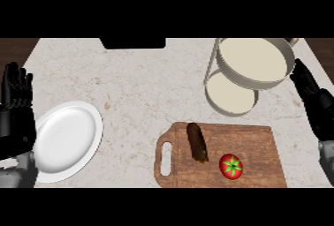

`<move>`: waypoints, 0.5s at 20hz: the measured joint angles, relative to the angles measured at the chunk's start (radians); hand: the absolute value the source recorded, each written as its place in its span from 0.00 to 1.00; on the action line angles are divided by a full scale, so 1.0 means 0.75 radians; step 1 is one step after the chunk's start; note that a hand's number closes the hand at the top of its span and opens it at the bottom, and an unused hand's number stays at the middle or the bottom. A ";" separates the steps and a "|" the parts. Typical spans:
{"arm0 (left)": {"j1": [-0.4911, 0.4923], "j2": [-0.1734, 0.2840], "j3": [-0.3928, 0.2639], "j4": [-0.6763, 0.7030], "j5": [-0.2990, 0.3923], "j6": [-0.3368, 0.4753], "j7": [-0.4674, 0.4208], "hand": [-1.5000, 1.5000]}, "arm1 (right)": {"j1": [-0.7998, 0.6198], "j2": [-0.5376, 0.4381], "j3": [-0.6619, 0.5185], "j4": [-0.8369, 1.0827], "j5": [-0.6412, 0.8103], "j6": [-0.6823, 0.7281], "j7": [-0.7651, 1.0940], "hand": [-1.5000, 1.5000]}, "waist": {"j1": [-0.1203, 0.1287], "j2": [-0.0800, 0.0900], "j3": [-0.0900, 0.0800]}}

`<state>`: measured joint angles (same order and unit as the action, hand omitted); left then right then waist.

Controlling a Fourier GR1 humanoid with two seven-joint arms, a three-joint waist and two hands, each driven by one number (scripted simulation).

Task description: Pick the tomato from the cutting board and place it in the tiered basket

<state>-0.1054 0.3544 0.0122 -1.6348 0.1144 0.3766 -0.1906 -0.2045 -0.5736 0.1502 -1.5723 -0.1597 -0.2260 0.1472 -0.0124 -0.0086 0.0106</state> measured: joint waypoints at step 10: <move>0.132 0.108 -0.039 0.116 -0.084 -0.049 0.176 0.50 | 0.359 0.324 -0.243 -0.075 0.075 -0.661 0.020 0.00 | -0.169 0.000 -0.013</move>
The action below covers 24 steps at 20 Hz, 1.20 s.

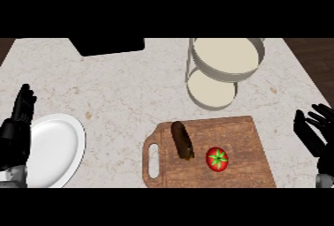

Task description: Pick the tomato from the cutting board and place it in the tiered basket

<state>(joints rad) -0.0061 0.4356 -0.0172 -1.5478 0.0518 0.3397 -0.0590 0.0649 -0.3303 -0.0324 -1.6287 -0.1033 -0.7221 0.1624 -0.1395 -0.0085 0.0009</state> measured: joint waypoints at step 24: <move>-0.180 0.003 -0.152 0.048 -0.056 -0.134 0.177 0.50 | 1.073 0.075 0.483 -0.749 0.812 -0.111 0.813 0.00 | 0.225 0.052 -0.015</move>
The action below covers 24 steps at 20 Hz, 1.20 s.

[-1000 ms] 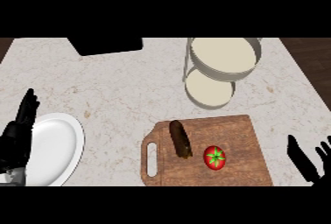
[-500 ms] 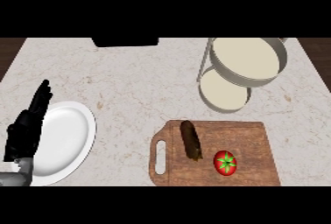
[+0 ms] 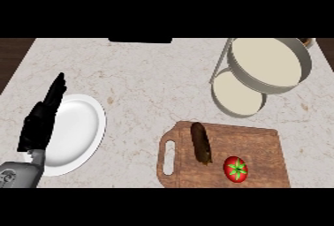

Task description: Pick the tomato from the cutting board and place it in the tiered basket

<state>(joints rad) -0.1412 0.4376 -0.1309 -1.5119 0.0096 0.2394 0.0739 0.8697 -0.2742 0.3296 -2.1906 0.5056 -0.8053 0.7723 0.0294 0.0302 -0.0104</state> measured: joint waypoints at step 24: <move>-0.069 -0.032 0.041 0.128 -0.009 -0.044 -0.030 0.50 | -0.446 0.344 0.055 0.001 0.560 0.615 0.654 0.00 | -0.001 -0.021 0.008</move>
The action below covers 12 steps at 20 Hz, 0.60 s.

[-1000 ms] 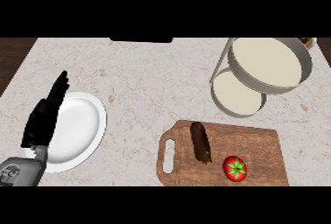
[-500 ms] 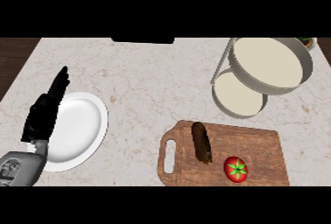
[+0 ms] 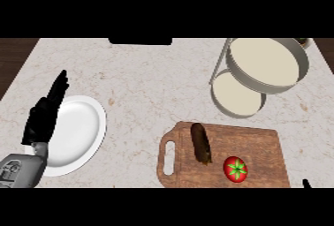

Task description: Pick the tomato from the cutting board and place it in the tiered basket

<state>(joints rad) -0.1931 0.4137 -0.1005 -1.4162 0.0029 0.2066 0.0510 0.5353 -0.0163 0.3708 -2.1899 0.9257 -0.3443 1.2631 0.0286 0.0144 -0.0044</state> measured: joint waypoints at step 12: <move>0.038 -0.009 0.010 -0.026 -0.017 0.003 -0.008 0.50 | -0.115 0.021 -0.035 0.134 0.098 0.151 -0.012 0.00 | -0.010 -0.004 0.001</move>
<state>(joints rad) -0.1642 0.4067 -0.0928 -1.4354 -0.0099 0.2089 0.0446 0.4492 -0.0008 0.3445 -2.0894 0.9994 -0.2308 1.2539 0.0212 0.0111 -0.0036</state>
